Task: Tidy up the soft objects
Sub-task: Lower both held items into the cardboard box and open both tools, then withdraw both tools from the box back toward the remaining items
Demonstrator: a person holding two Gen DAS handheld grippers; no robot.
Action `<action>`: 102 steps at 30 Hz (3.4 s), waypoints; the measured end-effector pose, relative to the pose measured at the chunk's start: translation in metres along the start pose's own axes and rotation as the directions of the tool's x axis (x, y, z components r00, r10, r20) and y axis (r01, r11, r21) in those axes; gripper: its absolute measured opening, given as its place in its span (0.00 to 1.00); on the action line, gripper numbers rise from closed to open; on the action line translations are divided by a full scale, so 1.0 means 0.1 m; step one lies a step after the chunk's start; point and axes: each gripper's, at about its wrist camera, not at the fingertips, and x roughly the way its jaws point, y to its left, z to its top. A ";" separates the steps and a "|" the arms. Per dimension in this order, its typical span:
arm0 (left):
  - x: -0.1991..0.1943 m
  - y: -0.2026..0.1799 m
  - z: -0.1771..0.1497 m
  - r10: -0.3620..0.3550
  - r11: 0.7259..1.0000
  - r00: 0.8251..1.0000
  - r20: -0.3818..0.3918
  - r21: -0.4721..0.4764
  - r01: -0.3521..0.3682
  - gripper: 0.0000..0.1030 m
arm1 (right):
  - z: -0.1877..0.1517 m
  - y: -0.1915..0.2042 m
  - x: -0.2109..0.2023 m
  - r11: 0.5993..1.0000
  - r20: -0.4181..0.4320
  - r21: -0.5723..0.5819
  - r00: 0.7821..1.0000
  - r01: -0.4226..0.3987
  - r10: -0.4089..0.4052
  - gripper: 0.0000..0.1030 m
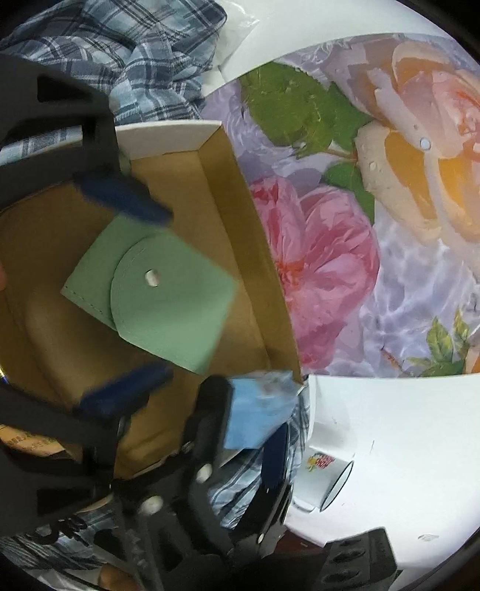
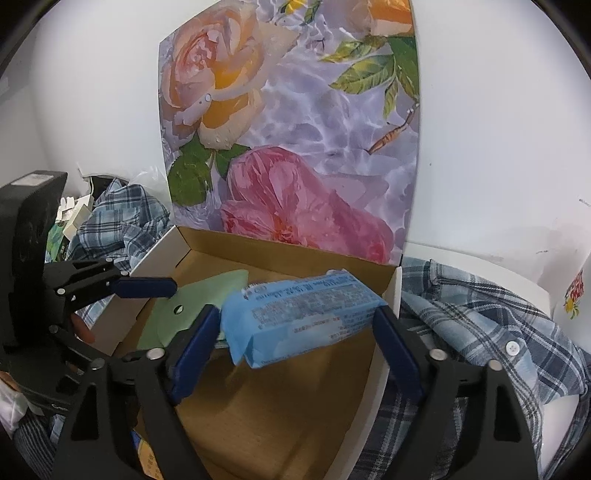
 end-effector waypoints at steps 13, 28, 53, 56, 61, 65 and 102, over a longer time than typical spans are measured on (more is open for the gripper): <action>-0.05 0.04 0.00 -0.029 1.000 0.999 0.024 0.002 0.029 1.00 | 0.05 0.01 -0.10 1.000 0.025 0.003 1.000 0.001 -0.001 1.00; -0.58 0.10 0.11 -0.004 1.000 0.982 0.187 0.001 0.004 1.00 | 0.27 0.03 -0.55 1.000 0.106 -0.010 0.994 0.002 -0.001 1.00; -1.70 -0.11 0.19 -0.051 0.999 0.914 0.403 0.035 0.040 1.00 | 0.52 0.47 -1.59 0.991 0.273 -0.133 0.961 -0.011 0.048 1.00; -1.79 -0.13 0.19 -0.081 0.997 0.909 0.408 0.049 0.067 1.00 | 0.52 0.59 -1.72 0.983 0.282 -0.186 0.958 0.002 0.052 1.00; -1.96 -0.14 0.17 -0.103 0.994 0.895 0.433 0.065 0.084 1.00 | 0.50 0.66 -2.00 0.973 0.337 -0.223 0.941 0.056 0.023 1.00; -2.11 -0.15 0.15 -0.110 0.993 0.888 0.447 0.078 0.084 1.00 | 0.52 0.64 -2.19 0.980 0.368 -0.196 0.929 0.035 0.041 1.00; -2.51 -0.29 -0.72 -0.158 0.987 0.899 0.409 0.060 0.146 1.00 | -0.50 1.06 -2.65 0.971 0.330 -0.226 0.944 0.078 0.001 1.00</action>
